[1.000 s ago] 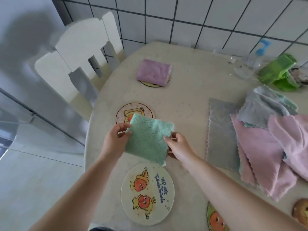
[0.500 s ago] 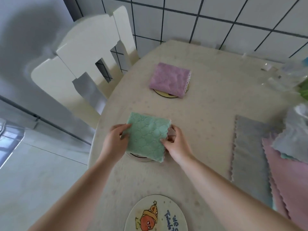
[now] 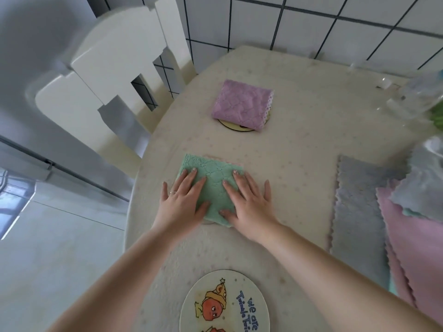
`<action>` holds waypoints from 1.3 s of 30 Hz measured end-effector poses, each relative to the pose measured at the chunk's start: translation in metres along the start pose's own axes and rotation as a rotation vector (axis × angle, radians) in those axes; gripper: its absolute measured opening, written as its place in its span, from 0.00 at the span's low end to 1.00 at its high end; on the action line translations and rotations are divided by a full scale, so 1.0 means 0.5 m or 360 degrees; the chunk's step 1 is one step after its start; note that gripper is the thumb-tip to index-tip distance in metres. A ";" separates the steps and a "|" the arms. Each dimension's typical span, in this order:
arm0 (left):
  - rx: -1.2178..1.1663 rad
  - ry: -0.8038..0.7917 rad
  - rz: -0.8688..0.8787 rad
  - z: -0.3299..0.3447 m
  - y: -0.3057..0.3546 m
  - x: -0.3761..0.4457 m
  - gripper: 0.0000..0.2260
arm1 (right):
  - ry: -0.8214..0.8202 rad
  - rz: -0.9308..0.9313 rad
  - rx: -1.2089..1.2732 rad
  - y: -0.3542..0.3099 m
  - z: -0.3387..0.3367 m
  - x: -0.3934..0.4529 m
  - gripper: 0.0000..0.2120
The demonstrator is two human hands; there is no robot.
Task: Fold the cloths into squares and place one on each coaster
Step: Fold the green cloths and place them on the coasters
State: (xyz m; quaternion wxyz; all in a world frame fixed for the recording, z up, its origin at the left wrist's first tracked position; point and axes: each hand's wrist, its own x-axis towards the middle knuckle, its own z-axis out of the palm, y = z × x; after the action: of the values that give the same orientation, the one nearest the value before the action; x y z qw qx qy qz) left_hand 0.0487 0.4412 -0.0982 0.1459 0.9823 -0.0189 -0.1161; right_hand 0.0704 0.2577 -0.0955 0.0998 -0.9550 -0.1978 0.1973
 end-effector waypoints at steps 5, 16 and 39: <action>-0.0609 0.0263 -0.0023 -0.049 0.054 -0.042 0.14 | 0.0348 0.0029 0.0544 -0.005 -0.058 -0.073 0.21; -0.1061 -0.0086 0.0139 0.005 0.227 -0.180 0.09 | 0.0563 0.0455 0.0959 0.093 -0.032 -0.366 0.12; -0.0865 -0.0123 0.0361 0.207 0.889 -0.187 0.10 | 0.0600 0.0720 0.0620 0.684 -0.007 -0.792 0.12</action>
State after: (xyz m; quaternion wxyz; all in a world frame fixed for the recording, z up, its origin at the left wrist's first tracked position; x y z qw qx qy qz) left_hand -0.0678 -0.0068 -0.0446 0.4147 0.8937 -0.1021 -0.1372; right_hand -0.1467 -0.2162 -0.0508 0.2686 -0.9573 0.0820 0.0687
